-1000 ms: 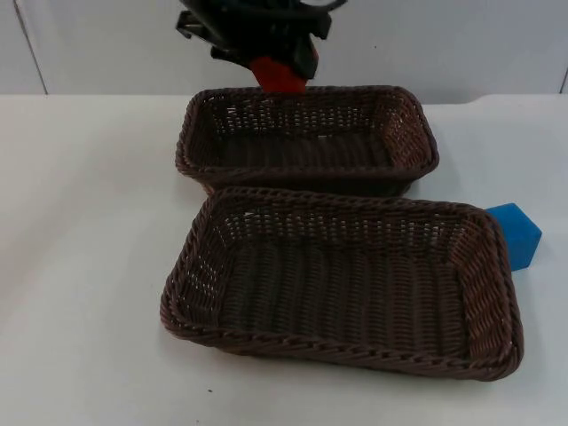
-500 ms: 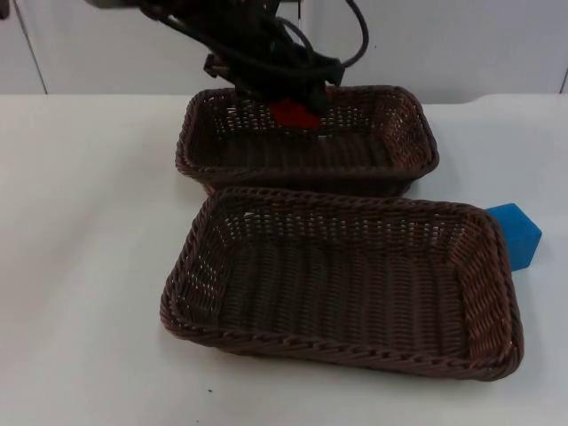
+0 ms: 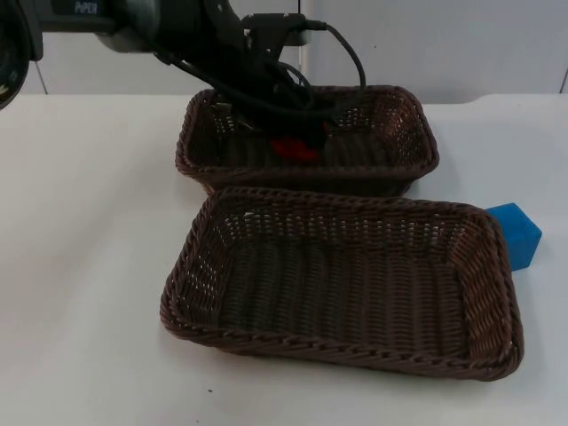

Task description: Pick up one cube with the left hand and place it into the upper basket. Pick up one cube with the right hand and place it into the lower basket.

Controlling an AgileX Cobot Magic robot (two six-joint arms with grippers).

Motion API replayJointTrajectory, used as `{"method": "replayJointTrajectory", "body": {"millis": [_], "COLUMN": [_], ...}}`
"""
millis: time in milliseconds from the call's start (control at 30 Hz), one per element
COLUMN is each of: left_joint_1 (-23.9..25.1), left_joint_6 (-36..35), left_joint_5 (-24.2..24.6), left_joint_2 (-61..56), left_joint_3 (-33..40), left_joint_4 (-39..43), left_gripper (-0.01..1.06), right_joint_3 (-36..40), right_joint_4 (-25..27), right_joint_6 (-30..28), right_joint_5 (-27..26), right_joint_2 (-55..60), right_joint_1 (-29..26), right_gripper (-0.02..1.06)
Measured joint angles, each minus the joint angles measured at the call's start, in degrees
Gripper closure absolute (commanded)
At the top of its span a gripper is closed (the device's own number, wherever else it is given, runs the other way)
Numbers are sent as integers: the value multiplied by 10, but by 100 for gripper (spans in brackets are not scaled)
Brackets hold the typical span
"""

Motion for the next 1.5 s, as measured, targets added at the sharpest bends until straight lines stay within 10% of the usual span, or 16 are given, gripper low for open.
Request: {"method": "replayJointTrajectory", "body": {"millis": [500,1133,1500], "left_joint_1": [0,0,0], "left_joint_6": [0,0,0], "left_joint_5": [3,11,15], "left_joint_2": [0,0,-11], "left_joint_3": [0,0,0], "left_joint_4": [8,14,14], "left_gripper": [102,31,27], "right_joint_3": [3,3,3], "right_joint_4": [0,0,0], "right_joint_6": [0,0,0], "right_joint_5": [1,1,1], "right_joint_2": [0,0,0], "right_joint_1": [0,0,0], "right_gripper": [-1,-1,-1]}}
